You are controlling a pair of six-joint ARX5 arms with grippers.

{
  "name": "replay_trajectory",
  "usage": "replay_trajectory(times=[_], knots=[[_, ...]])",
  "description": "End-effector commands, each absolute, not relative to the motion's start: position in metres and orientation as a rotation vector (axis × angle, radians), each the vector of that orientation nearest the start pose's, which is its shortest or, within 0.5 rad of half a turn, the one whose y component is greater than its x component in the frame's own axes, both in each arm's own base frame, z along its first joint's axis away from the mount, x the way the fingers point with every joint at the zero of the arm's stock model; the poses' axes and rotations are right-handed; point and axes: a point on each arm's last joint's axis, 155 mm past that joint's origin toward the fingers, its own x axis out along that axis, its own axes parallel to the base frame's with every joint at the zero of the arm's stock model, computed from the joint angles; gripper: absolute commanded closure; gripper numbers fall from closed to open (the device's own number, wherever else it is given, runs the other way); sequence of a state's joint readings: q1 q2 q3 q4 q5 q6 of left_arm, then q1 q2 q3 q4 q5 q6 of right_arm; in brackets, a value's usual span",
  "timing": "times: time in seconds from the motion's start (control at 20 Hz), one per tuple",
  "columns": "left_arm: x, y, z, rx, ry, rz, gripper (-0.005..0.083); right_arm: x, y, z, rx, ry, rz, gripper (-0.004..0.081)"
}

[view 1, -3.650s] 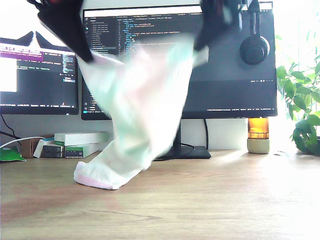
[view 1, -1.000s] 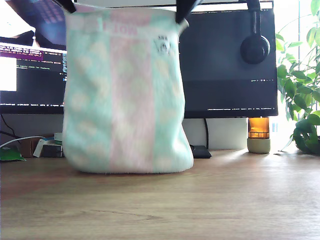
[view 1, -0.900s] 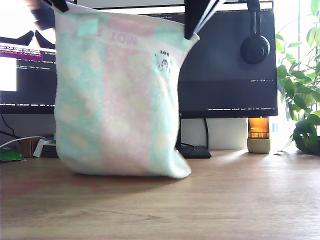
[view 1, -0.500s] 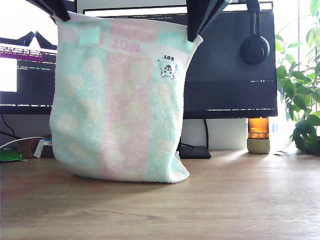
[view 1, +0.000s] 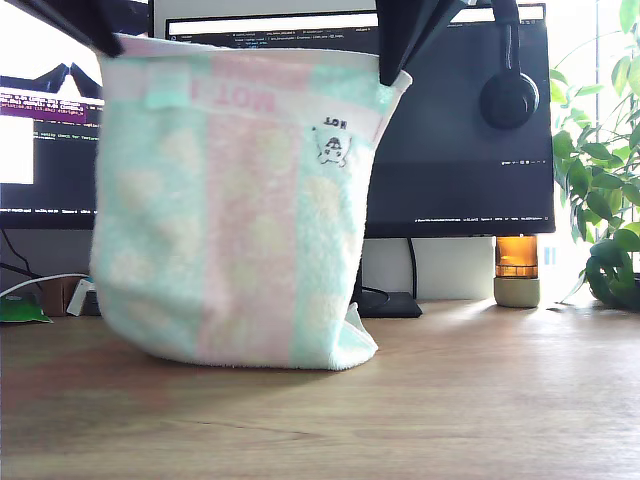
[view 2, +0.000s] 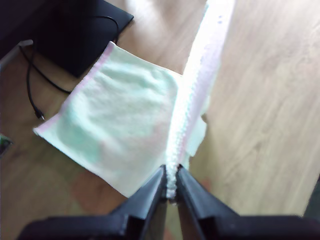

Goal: Fold the tea towel to a neat square and place it to the right

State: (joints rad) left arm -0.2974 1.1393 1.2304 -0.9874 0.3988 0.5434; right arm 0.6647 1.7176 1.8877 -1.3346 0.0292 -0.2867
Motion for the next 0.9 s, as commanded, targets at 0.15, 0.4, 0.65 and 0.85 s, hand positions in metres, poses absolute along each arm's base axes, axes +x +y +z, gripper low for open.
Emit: replay_trajectory(times=[0.15,0.4,0.65,0.85], knots=[[0.241,-0.140,0.221,0.421,0.732,-0.836,0.0795,0.289,0.222,0.230,-0.673,1.066,0.685,0.0782],[0.229,-0.138,0.215,0.385,0.685,-0.816,0.0795,0.282,0.212,0.222,-0.565,0.952,0.636,0.0782],[0.220,-0.144,0.200,0.317,0.655,-0.833,0.0795,0.249,0.182,0.219,-0.462,0.895,0.588,0.0782],[0.199,-0.144,0.189,0.243,0.690,-0.840,0.0795,0.220,0.169,0.207,-0.393,0.921,0.577,0.0782]])
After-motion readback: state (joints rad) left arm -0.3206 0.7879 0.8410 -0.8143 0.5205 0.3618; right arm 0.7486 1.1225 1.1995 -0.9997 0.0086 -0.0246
